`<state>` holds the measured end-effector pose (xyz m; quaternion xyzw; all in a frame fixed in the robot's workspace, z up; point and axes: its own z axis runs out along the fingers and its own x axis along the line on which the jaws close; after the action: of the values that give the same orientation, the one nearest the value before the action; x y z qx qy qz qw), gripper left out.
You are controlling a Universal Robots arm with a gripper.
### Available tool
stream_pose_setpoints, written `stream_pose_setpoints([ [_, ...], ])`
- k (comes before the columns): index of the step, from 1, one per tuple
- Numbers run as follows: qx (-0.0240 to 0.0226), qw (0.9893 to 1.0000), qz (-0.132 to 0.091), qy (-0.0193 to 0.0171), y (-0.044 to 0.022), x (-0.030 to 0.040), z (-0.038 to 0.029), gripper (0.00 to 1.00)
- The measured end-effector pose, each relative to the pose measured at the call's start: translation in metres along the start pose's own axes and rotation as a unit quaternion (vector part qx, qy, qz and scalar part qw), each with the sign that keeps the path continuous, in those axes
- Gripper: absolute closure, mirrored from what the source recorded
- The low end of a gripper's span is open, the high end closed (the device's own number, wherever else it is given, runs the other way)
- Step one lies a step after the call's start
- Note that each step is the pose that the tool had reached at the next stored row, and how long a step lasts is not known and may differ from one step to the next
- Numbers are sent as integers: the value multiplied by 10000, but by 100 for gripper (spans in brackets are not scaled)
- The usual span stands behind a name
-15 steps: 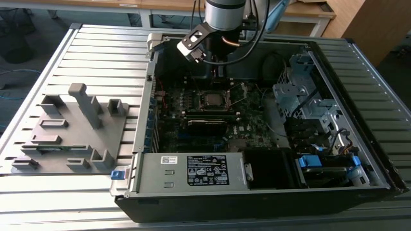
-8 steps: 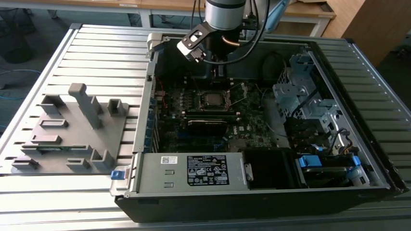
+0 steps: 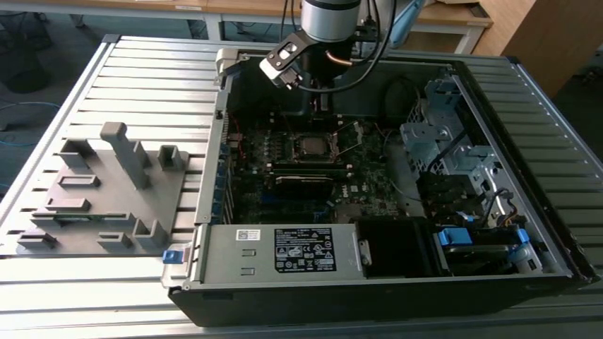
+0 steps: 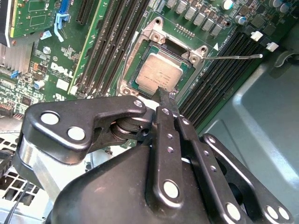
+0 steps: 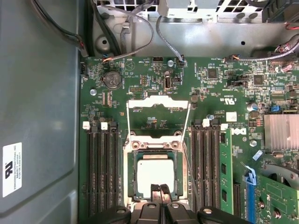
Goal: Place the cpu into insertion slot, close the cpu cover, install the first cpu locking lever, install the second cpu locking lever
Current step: 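Close the cpu cover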
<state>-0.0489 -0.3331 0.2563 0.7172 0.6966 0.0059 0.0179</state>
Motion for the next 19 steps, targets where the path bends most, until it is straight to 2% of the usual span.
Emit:
stream_pose_setpoints([
  [16,-1,10000,0,1,2,0,-42,90],
  [19,0,10000,0,0,3,-1,-72,90],
])
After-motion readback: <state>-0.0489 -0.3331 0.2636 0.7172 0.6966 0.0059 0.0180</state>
